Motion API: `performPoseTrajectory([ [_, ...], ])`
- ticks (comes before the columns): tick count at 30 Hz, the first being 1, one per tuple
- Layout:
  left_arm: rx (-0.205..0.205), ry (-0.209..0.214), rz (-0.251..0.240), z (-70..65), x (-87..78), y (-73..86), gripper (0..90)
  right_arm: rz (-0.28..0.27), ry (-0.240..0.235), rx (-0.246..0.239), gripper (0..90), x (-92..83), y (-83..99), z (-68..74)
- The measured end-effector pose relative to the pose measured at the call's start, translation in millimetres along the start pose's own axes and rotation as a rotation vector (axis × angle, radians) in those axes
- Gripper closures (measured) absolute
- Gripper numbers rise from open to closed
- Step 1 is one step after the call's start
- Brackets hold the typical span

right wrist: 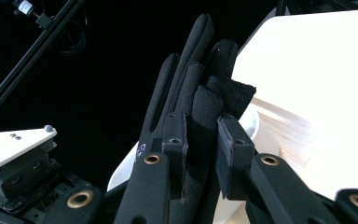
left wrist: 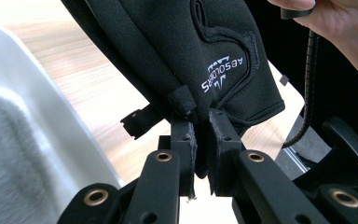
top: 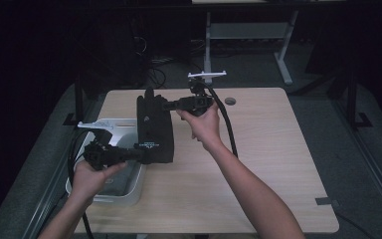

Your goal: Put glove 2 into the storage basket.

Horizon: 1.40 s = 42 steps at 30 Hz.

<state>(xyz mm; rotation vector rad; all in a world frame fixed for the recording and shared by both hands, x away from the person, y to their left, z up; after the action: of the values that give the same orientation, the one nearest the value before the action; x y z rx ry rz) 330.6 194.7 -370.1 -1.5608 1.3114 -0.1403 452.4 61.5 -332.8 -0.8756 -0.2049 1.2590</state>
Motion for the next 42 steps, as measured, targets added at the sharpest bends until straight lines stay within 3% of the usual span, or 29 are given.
performPoseTrajectory([
  [13,-0.021,-0.022,-0.011,12.8,-21.8,5.7,82.9,0.015,-0.026,-0.008,75.1,24.3,-0.6,16.8],
  [42,-0.082,-0.087,-0.044,50.0,-68.7,29.5,83.0,0.06,-0.066,0.015,75.1,84.7,15.4,34.6],
])
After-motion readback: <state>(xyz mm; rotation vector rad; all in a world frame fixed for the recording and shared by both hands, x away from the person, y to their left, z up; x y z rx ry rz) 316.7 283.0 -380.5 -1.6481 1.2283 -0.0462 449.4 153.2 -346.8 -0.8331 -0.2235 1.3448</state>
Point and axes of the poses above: each handheld gripper's, and its own axes: x roughly forward along the jaws, y roughly out of its underside, z roughly to its left, the point moved 9 cm from there along x, roughly forward along the jaws, and after that the axes turned 6 degrees about -z, right-handed, at the moved point
